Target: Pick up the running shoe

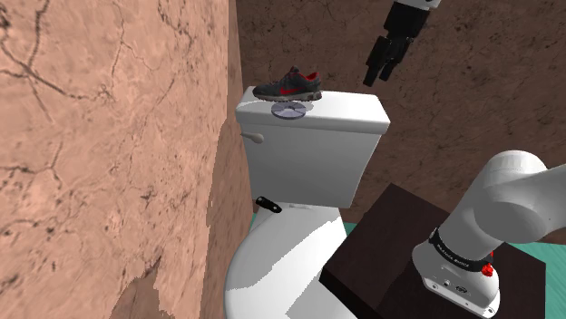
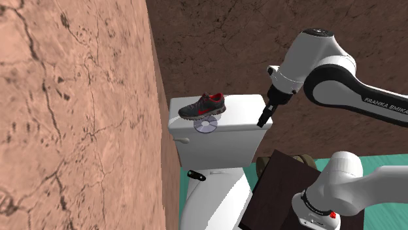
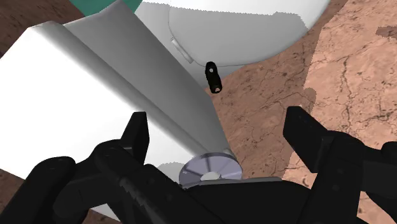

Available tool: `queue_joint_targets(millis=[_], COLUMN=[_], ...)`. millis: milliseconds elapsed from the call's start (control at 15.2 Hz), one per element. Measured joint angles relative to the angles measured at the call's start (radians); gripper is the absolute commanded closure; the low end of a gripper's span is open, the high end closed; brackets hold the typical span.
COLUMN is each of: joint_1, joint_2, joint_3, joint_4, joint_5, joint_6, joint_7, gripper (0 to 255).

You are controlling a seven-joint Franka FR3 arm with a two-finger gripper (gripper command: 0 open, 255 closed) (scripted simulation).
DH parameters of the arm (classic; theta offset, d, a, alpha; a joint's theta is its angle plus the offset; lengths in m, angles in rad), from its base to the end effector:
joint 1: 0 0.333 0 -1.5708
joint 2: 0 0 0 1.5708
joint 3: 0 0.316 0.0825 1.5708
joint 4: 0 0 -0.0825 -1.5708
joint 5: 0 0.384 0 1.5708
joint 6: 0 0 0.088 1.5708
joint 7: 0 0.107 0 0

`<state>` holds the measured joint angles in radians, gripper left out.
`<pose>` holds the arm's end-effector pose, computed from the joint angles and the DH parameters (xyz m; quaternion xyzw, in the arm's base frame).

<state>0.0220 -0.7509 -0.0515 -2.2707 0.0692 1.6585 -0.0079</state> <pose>0.3260 -0.0087 0.6285 -0.9962 0.0057 -0.0695 0.0513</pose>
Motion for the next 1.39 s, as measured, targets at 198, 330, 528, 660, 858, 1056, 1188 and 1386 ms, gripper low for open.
queue_joint_targets(millis=[198, 330, 528, 660, 858, 1056, 1188, 1386], joint_1=[0.01, 0.029, 0.057, 0.079, 0.108, 0.13, 0.137, 0.129], joint_2=[0.045, 0.103, 0.218, 0.296, 0.413, 0.554, 0.646, 0.799], joint_3=[-0.028, -0.063, -0.132, -0.171, -0.222, -0.271, -0.293, -0.316], joint_4=[0.025, 0.056, 0.132, 0.184, 0.291, 0.415, 0.5, 0.668], joint_5=[0.0, 0.005, 0.021, 0.043, 0.087, 0.149, 0.197, 0.278], joint_6=[0.021, 0.048, 0.084, 0.104, 0.1, 0.092, 0.078, 0.025], joint_7=[-0.05, -0.121, -0.254, -0.34, -0.465, -0.6, -0.685, -0.806], gripper=[0, 0, 0, 0, 0, 0, 0, 0])
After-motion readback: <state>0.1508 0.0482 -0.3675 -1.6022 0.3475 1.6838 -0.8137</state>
